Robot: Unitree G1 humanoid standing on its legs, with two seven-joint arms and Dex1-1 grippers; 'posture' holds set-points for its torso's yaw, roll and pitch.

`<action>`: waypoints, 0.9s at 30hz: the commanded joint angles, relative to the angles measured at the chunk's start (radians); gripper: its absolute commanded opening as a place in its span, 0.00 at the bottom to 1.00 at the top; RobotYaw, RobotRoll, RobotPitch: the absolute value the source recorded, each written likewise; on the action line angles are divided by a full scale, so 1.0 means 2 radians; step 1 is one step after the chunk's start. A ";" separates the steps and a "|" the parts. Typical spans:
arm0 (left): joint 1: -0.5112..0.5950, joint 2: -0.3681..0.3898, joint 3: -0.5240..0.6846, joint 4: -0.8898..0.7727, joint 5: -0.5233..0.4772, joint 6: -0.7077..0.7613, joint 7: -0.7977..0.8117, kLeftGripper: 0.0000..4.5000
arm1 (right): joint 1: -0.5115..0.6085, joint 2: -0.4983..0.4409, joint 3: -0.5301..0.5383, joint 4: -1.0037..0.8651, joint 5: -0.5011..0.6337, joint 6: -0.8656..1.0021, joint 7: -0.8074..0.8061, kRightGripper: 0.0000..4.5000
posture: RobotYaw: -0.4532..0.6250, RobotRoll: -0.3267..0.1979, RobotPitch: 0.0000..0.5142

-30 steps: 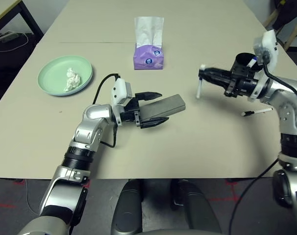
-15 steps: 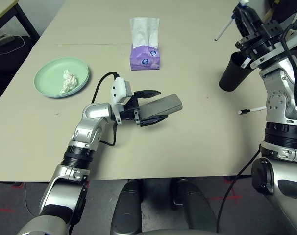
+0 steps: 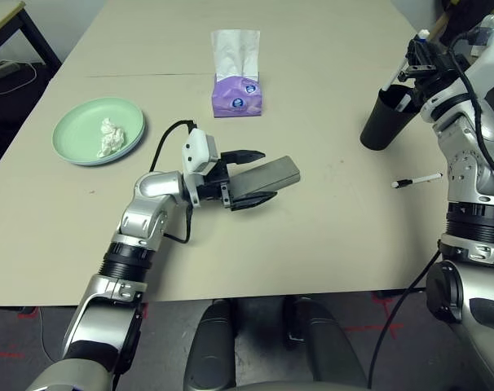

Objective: Organize and tidy the items on the table.

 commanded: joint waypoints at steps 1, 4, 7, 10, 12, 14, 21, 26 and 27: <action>0.007 0.002 -0.003 0.000 0.004 0.000 -0.004 1.00 | 0.008 -0.013 0.005 -0.016 -0.004 0.033 -0.008 0.07 | 0.46 0.62 0.33; 0.007 0.001 -0.004 0.001 0.005 0.001 -0.004 1.00 | 0.014 -0.016 0.010 -0.023 -0.004 0.051 -0.011 0.07 | 0.46 0.62 0.34; 0.009 0.001 -0.004 -0.001 0.004 0.002 -0.004 1.00 | 0.020 -0.019 0.019 -0.030 -0.004 0.064 -0.007 0.23 | 0.46 0.62 0.34; 0.010 0.001 -0.004 -0.003 0.004 0.003 -0.003 1.00 | 0.021 -0.021 0.021 -0.033 -0.005 0.071 -0.007 0.47 | 0.46 0.62 0.34; 0.011 0.001 -0.004 -0.005 0.003 0.003 -0.003 1.00 | 0.021 -0.022 0.020 -0.032 -0.003 0.076 -0.006 0.64 | 0.46 0.62 0.34; 0.012 0.002 -0.004 -0.006 0.003 0.003 -0.002 1.00 | 0.021 -0.022 0.018 -0.032 -0.002 0.077 -0.004 0.81 | 0.46 0.62 0.34; 0.007 -0.002 -0.002 -0.009 0.004 0.006 0.007 1.00 | 0.023 -0.048 0.023 -0.023 0.071 0.079 0.144 1.00 | 0.47 0.62 0.36; 0.006 -0.004 0.001 -0.019 0.003 0.026 0.027 1.00 | 0.041 -0.159 0.113 -0.013 0.089 0.113 0.359 1.00 | 0.47 0.62 0.37; 0.007 -0.005 0.001 -0.021 0.005 0.028 0.033 1.00 | 0.036 -0.180 0.136 0.000 0.076 0.115 0.384 1.00 | 0.48 0.62 0.38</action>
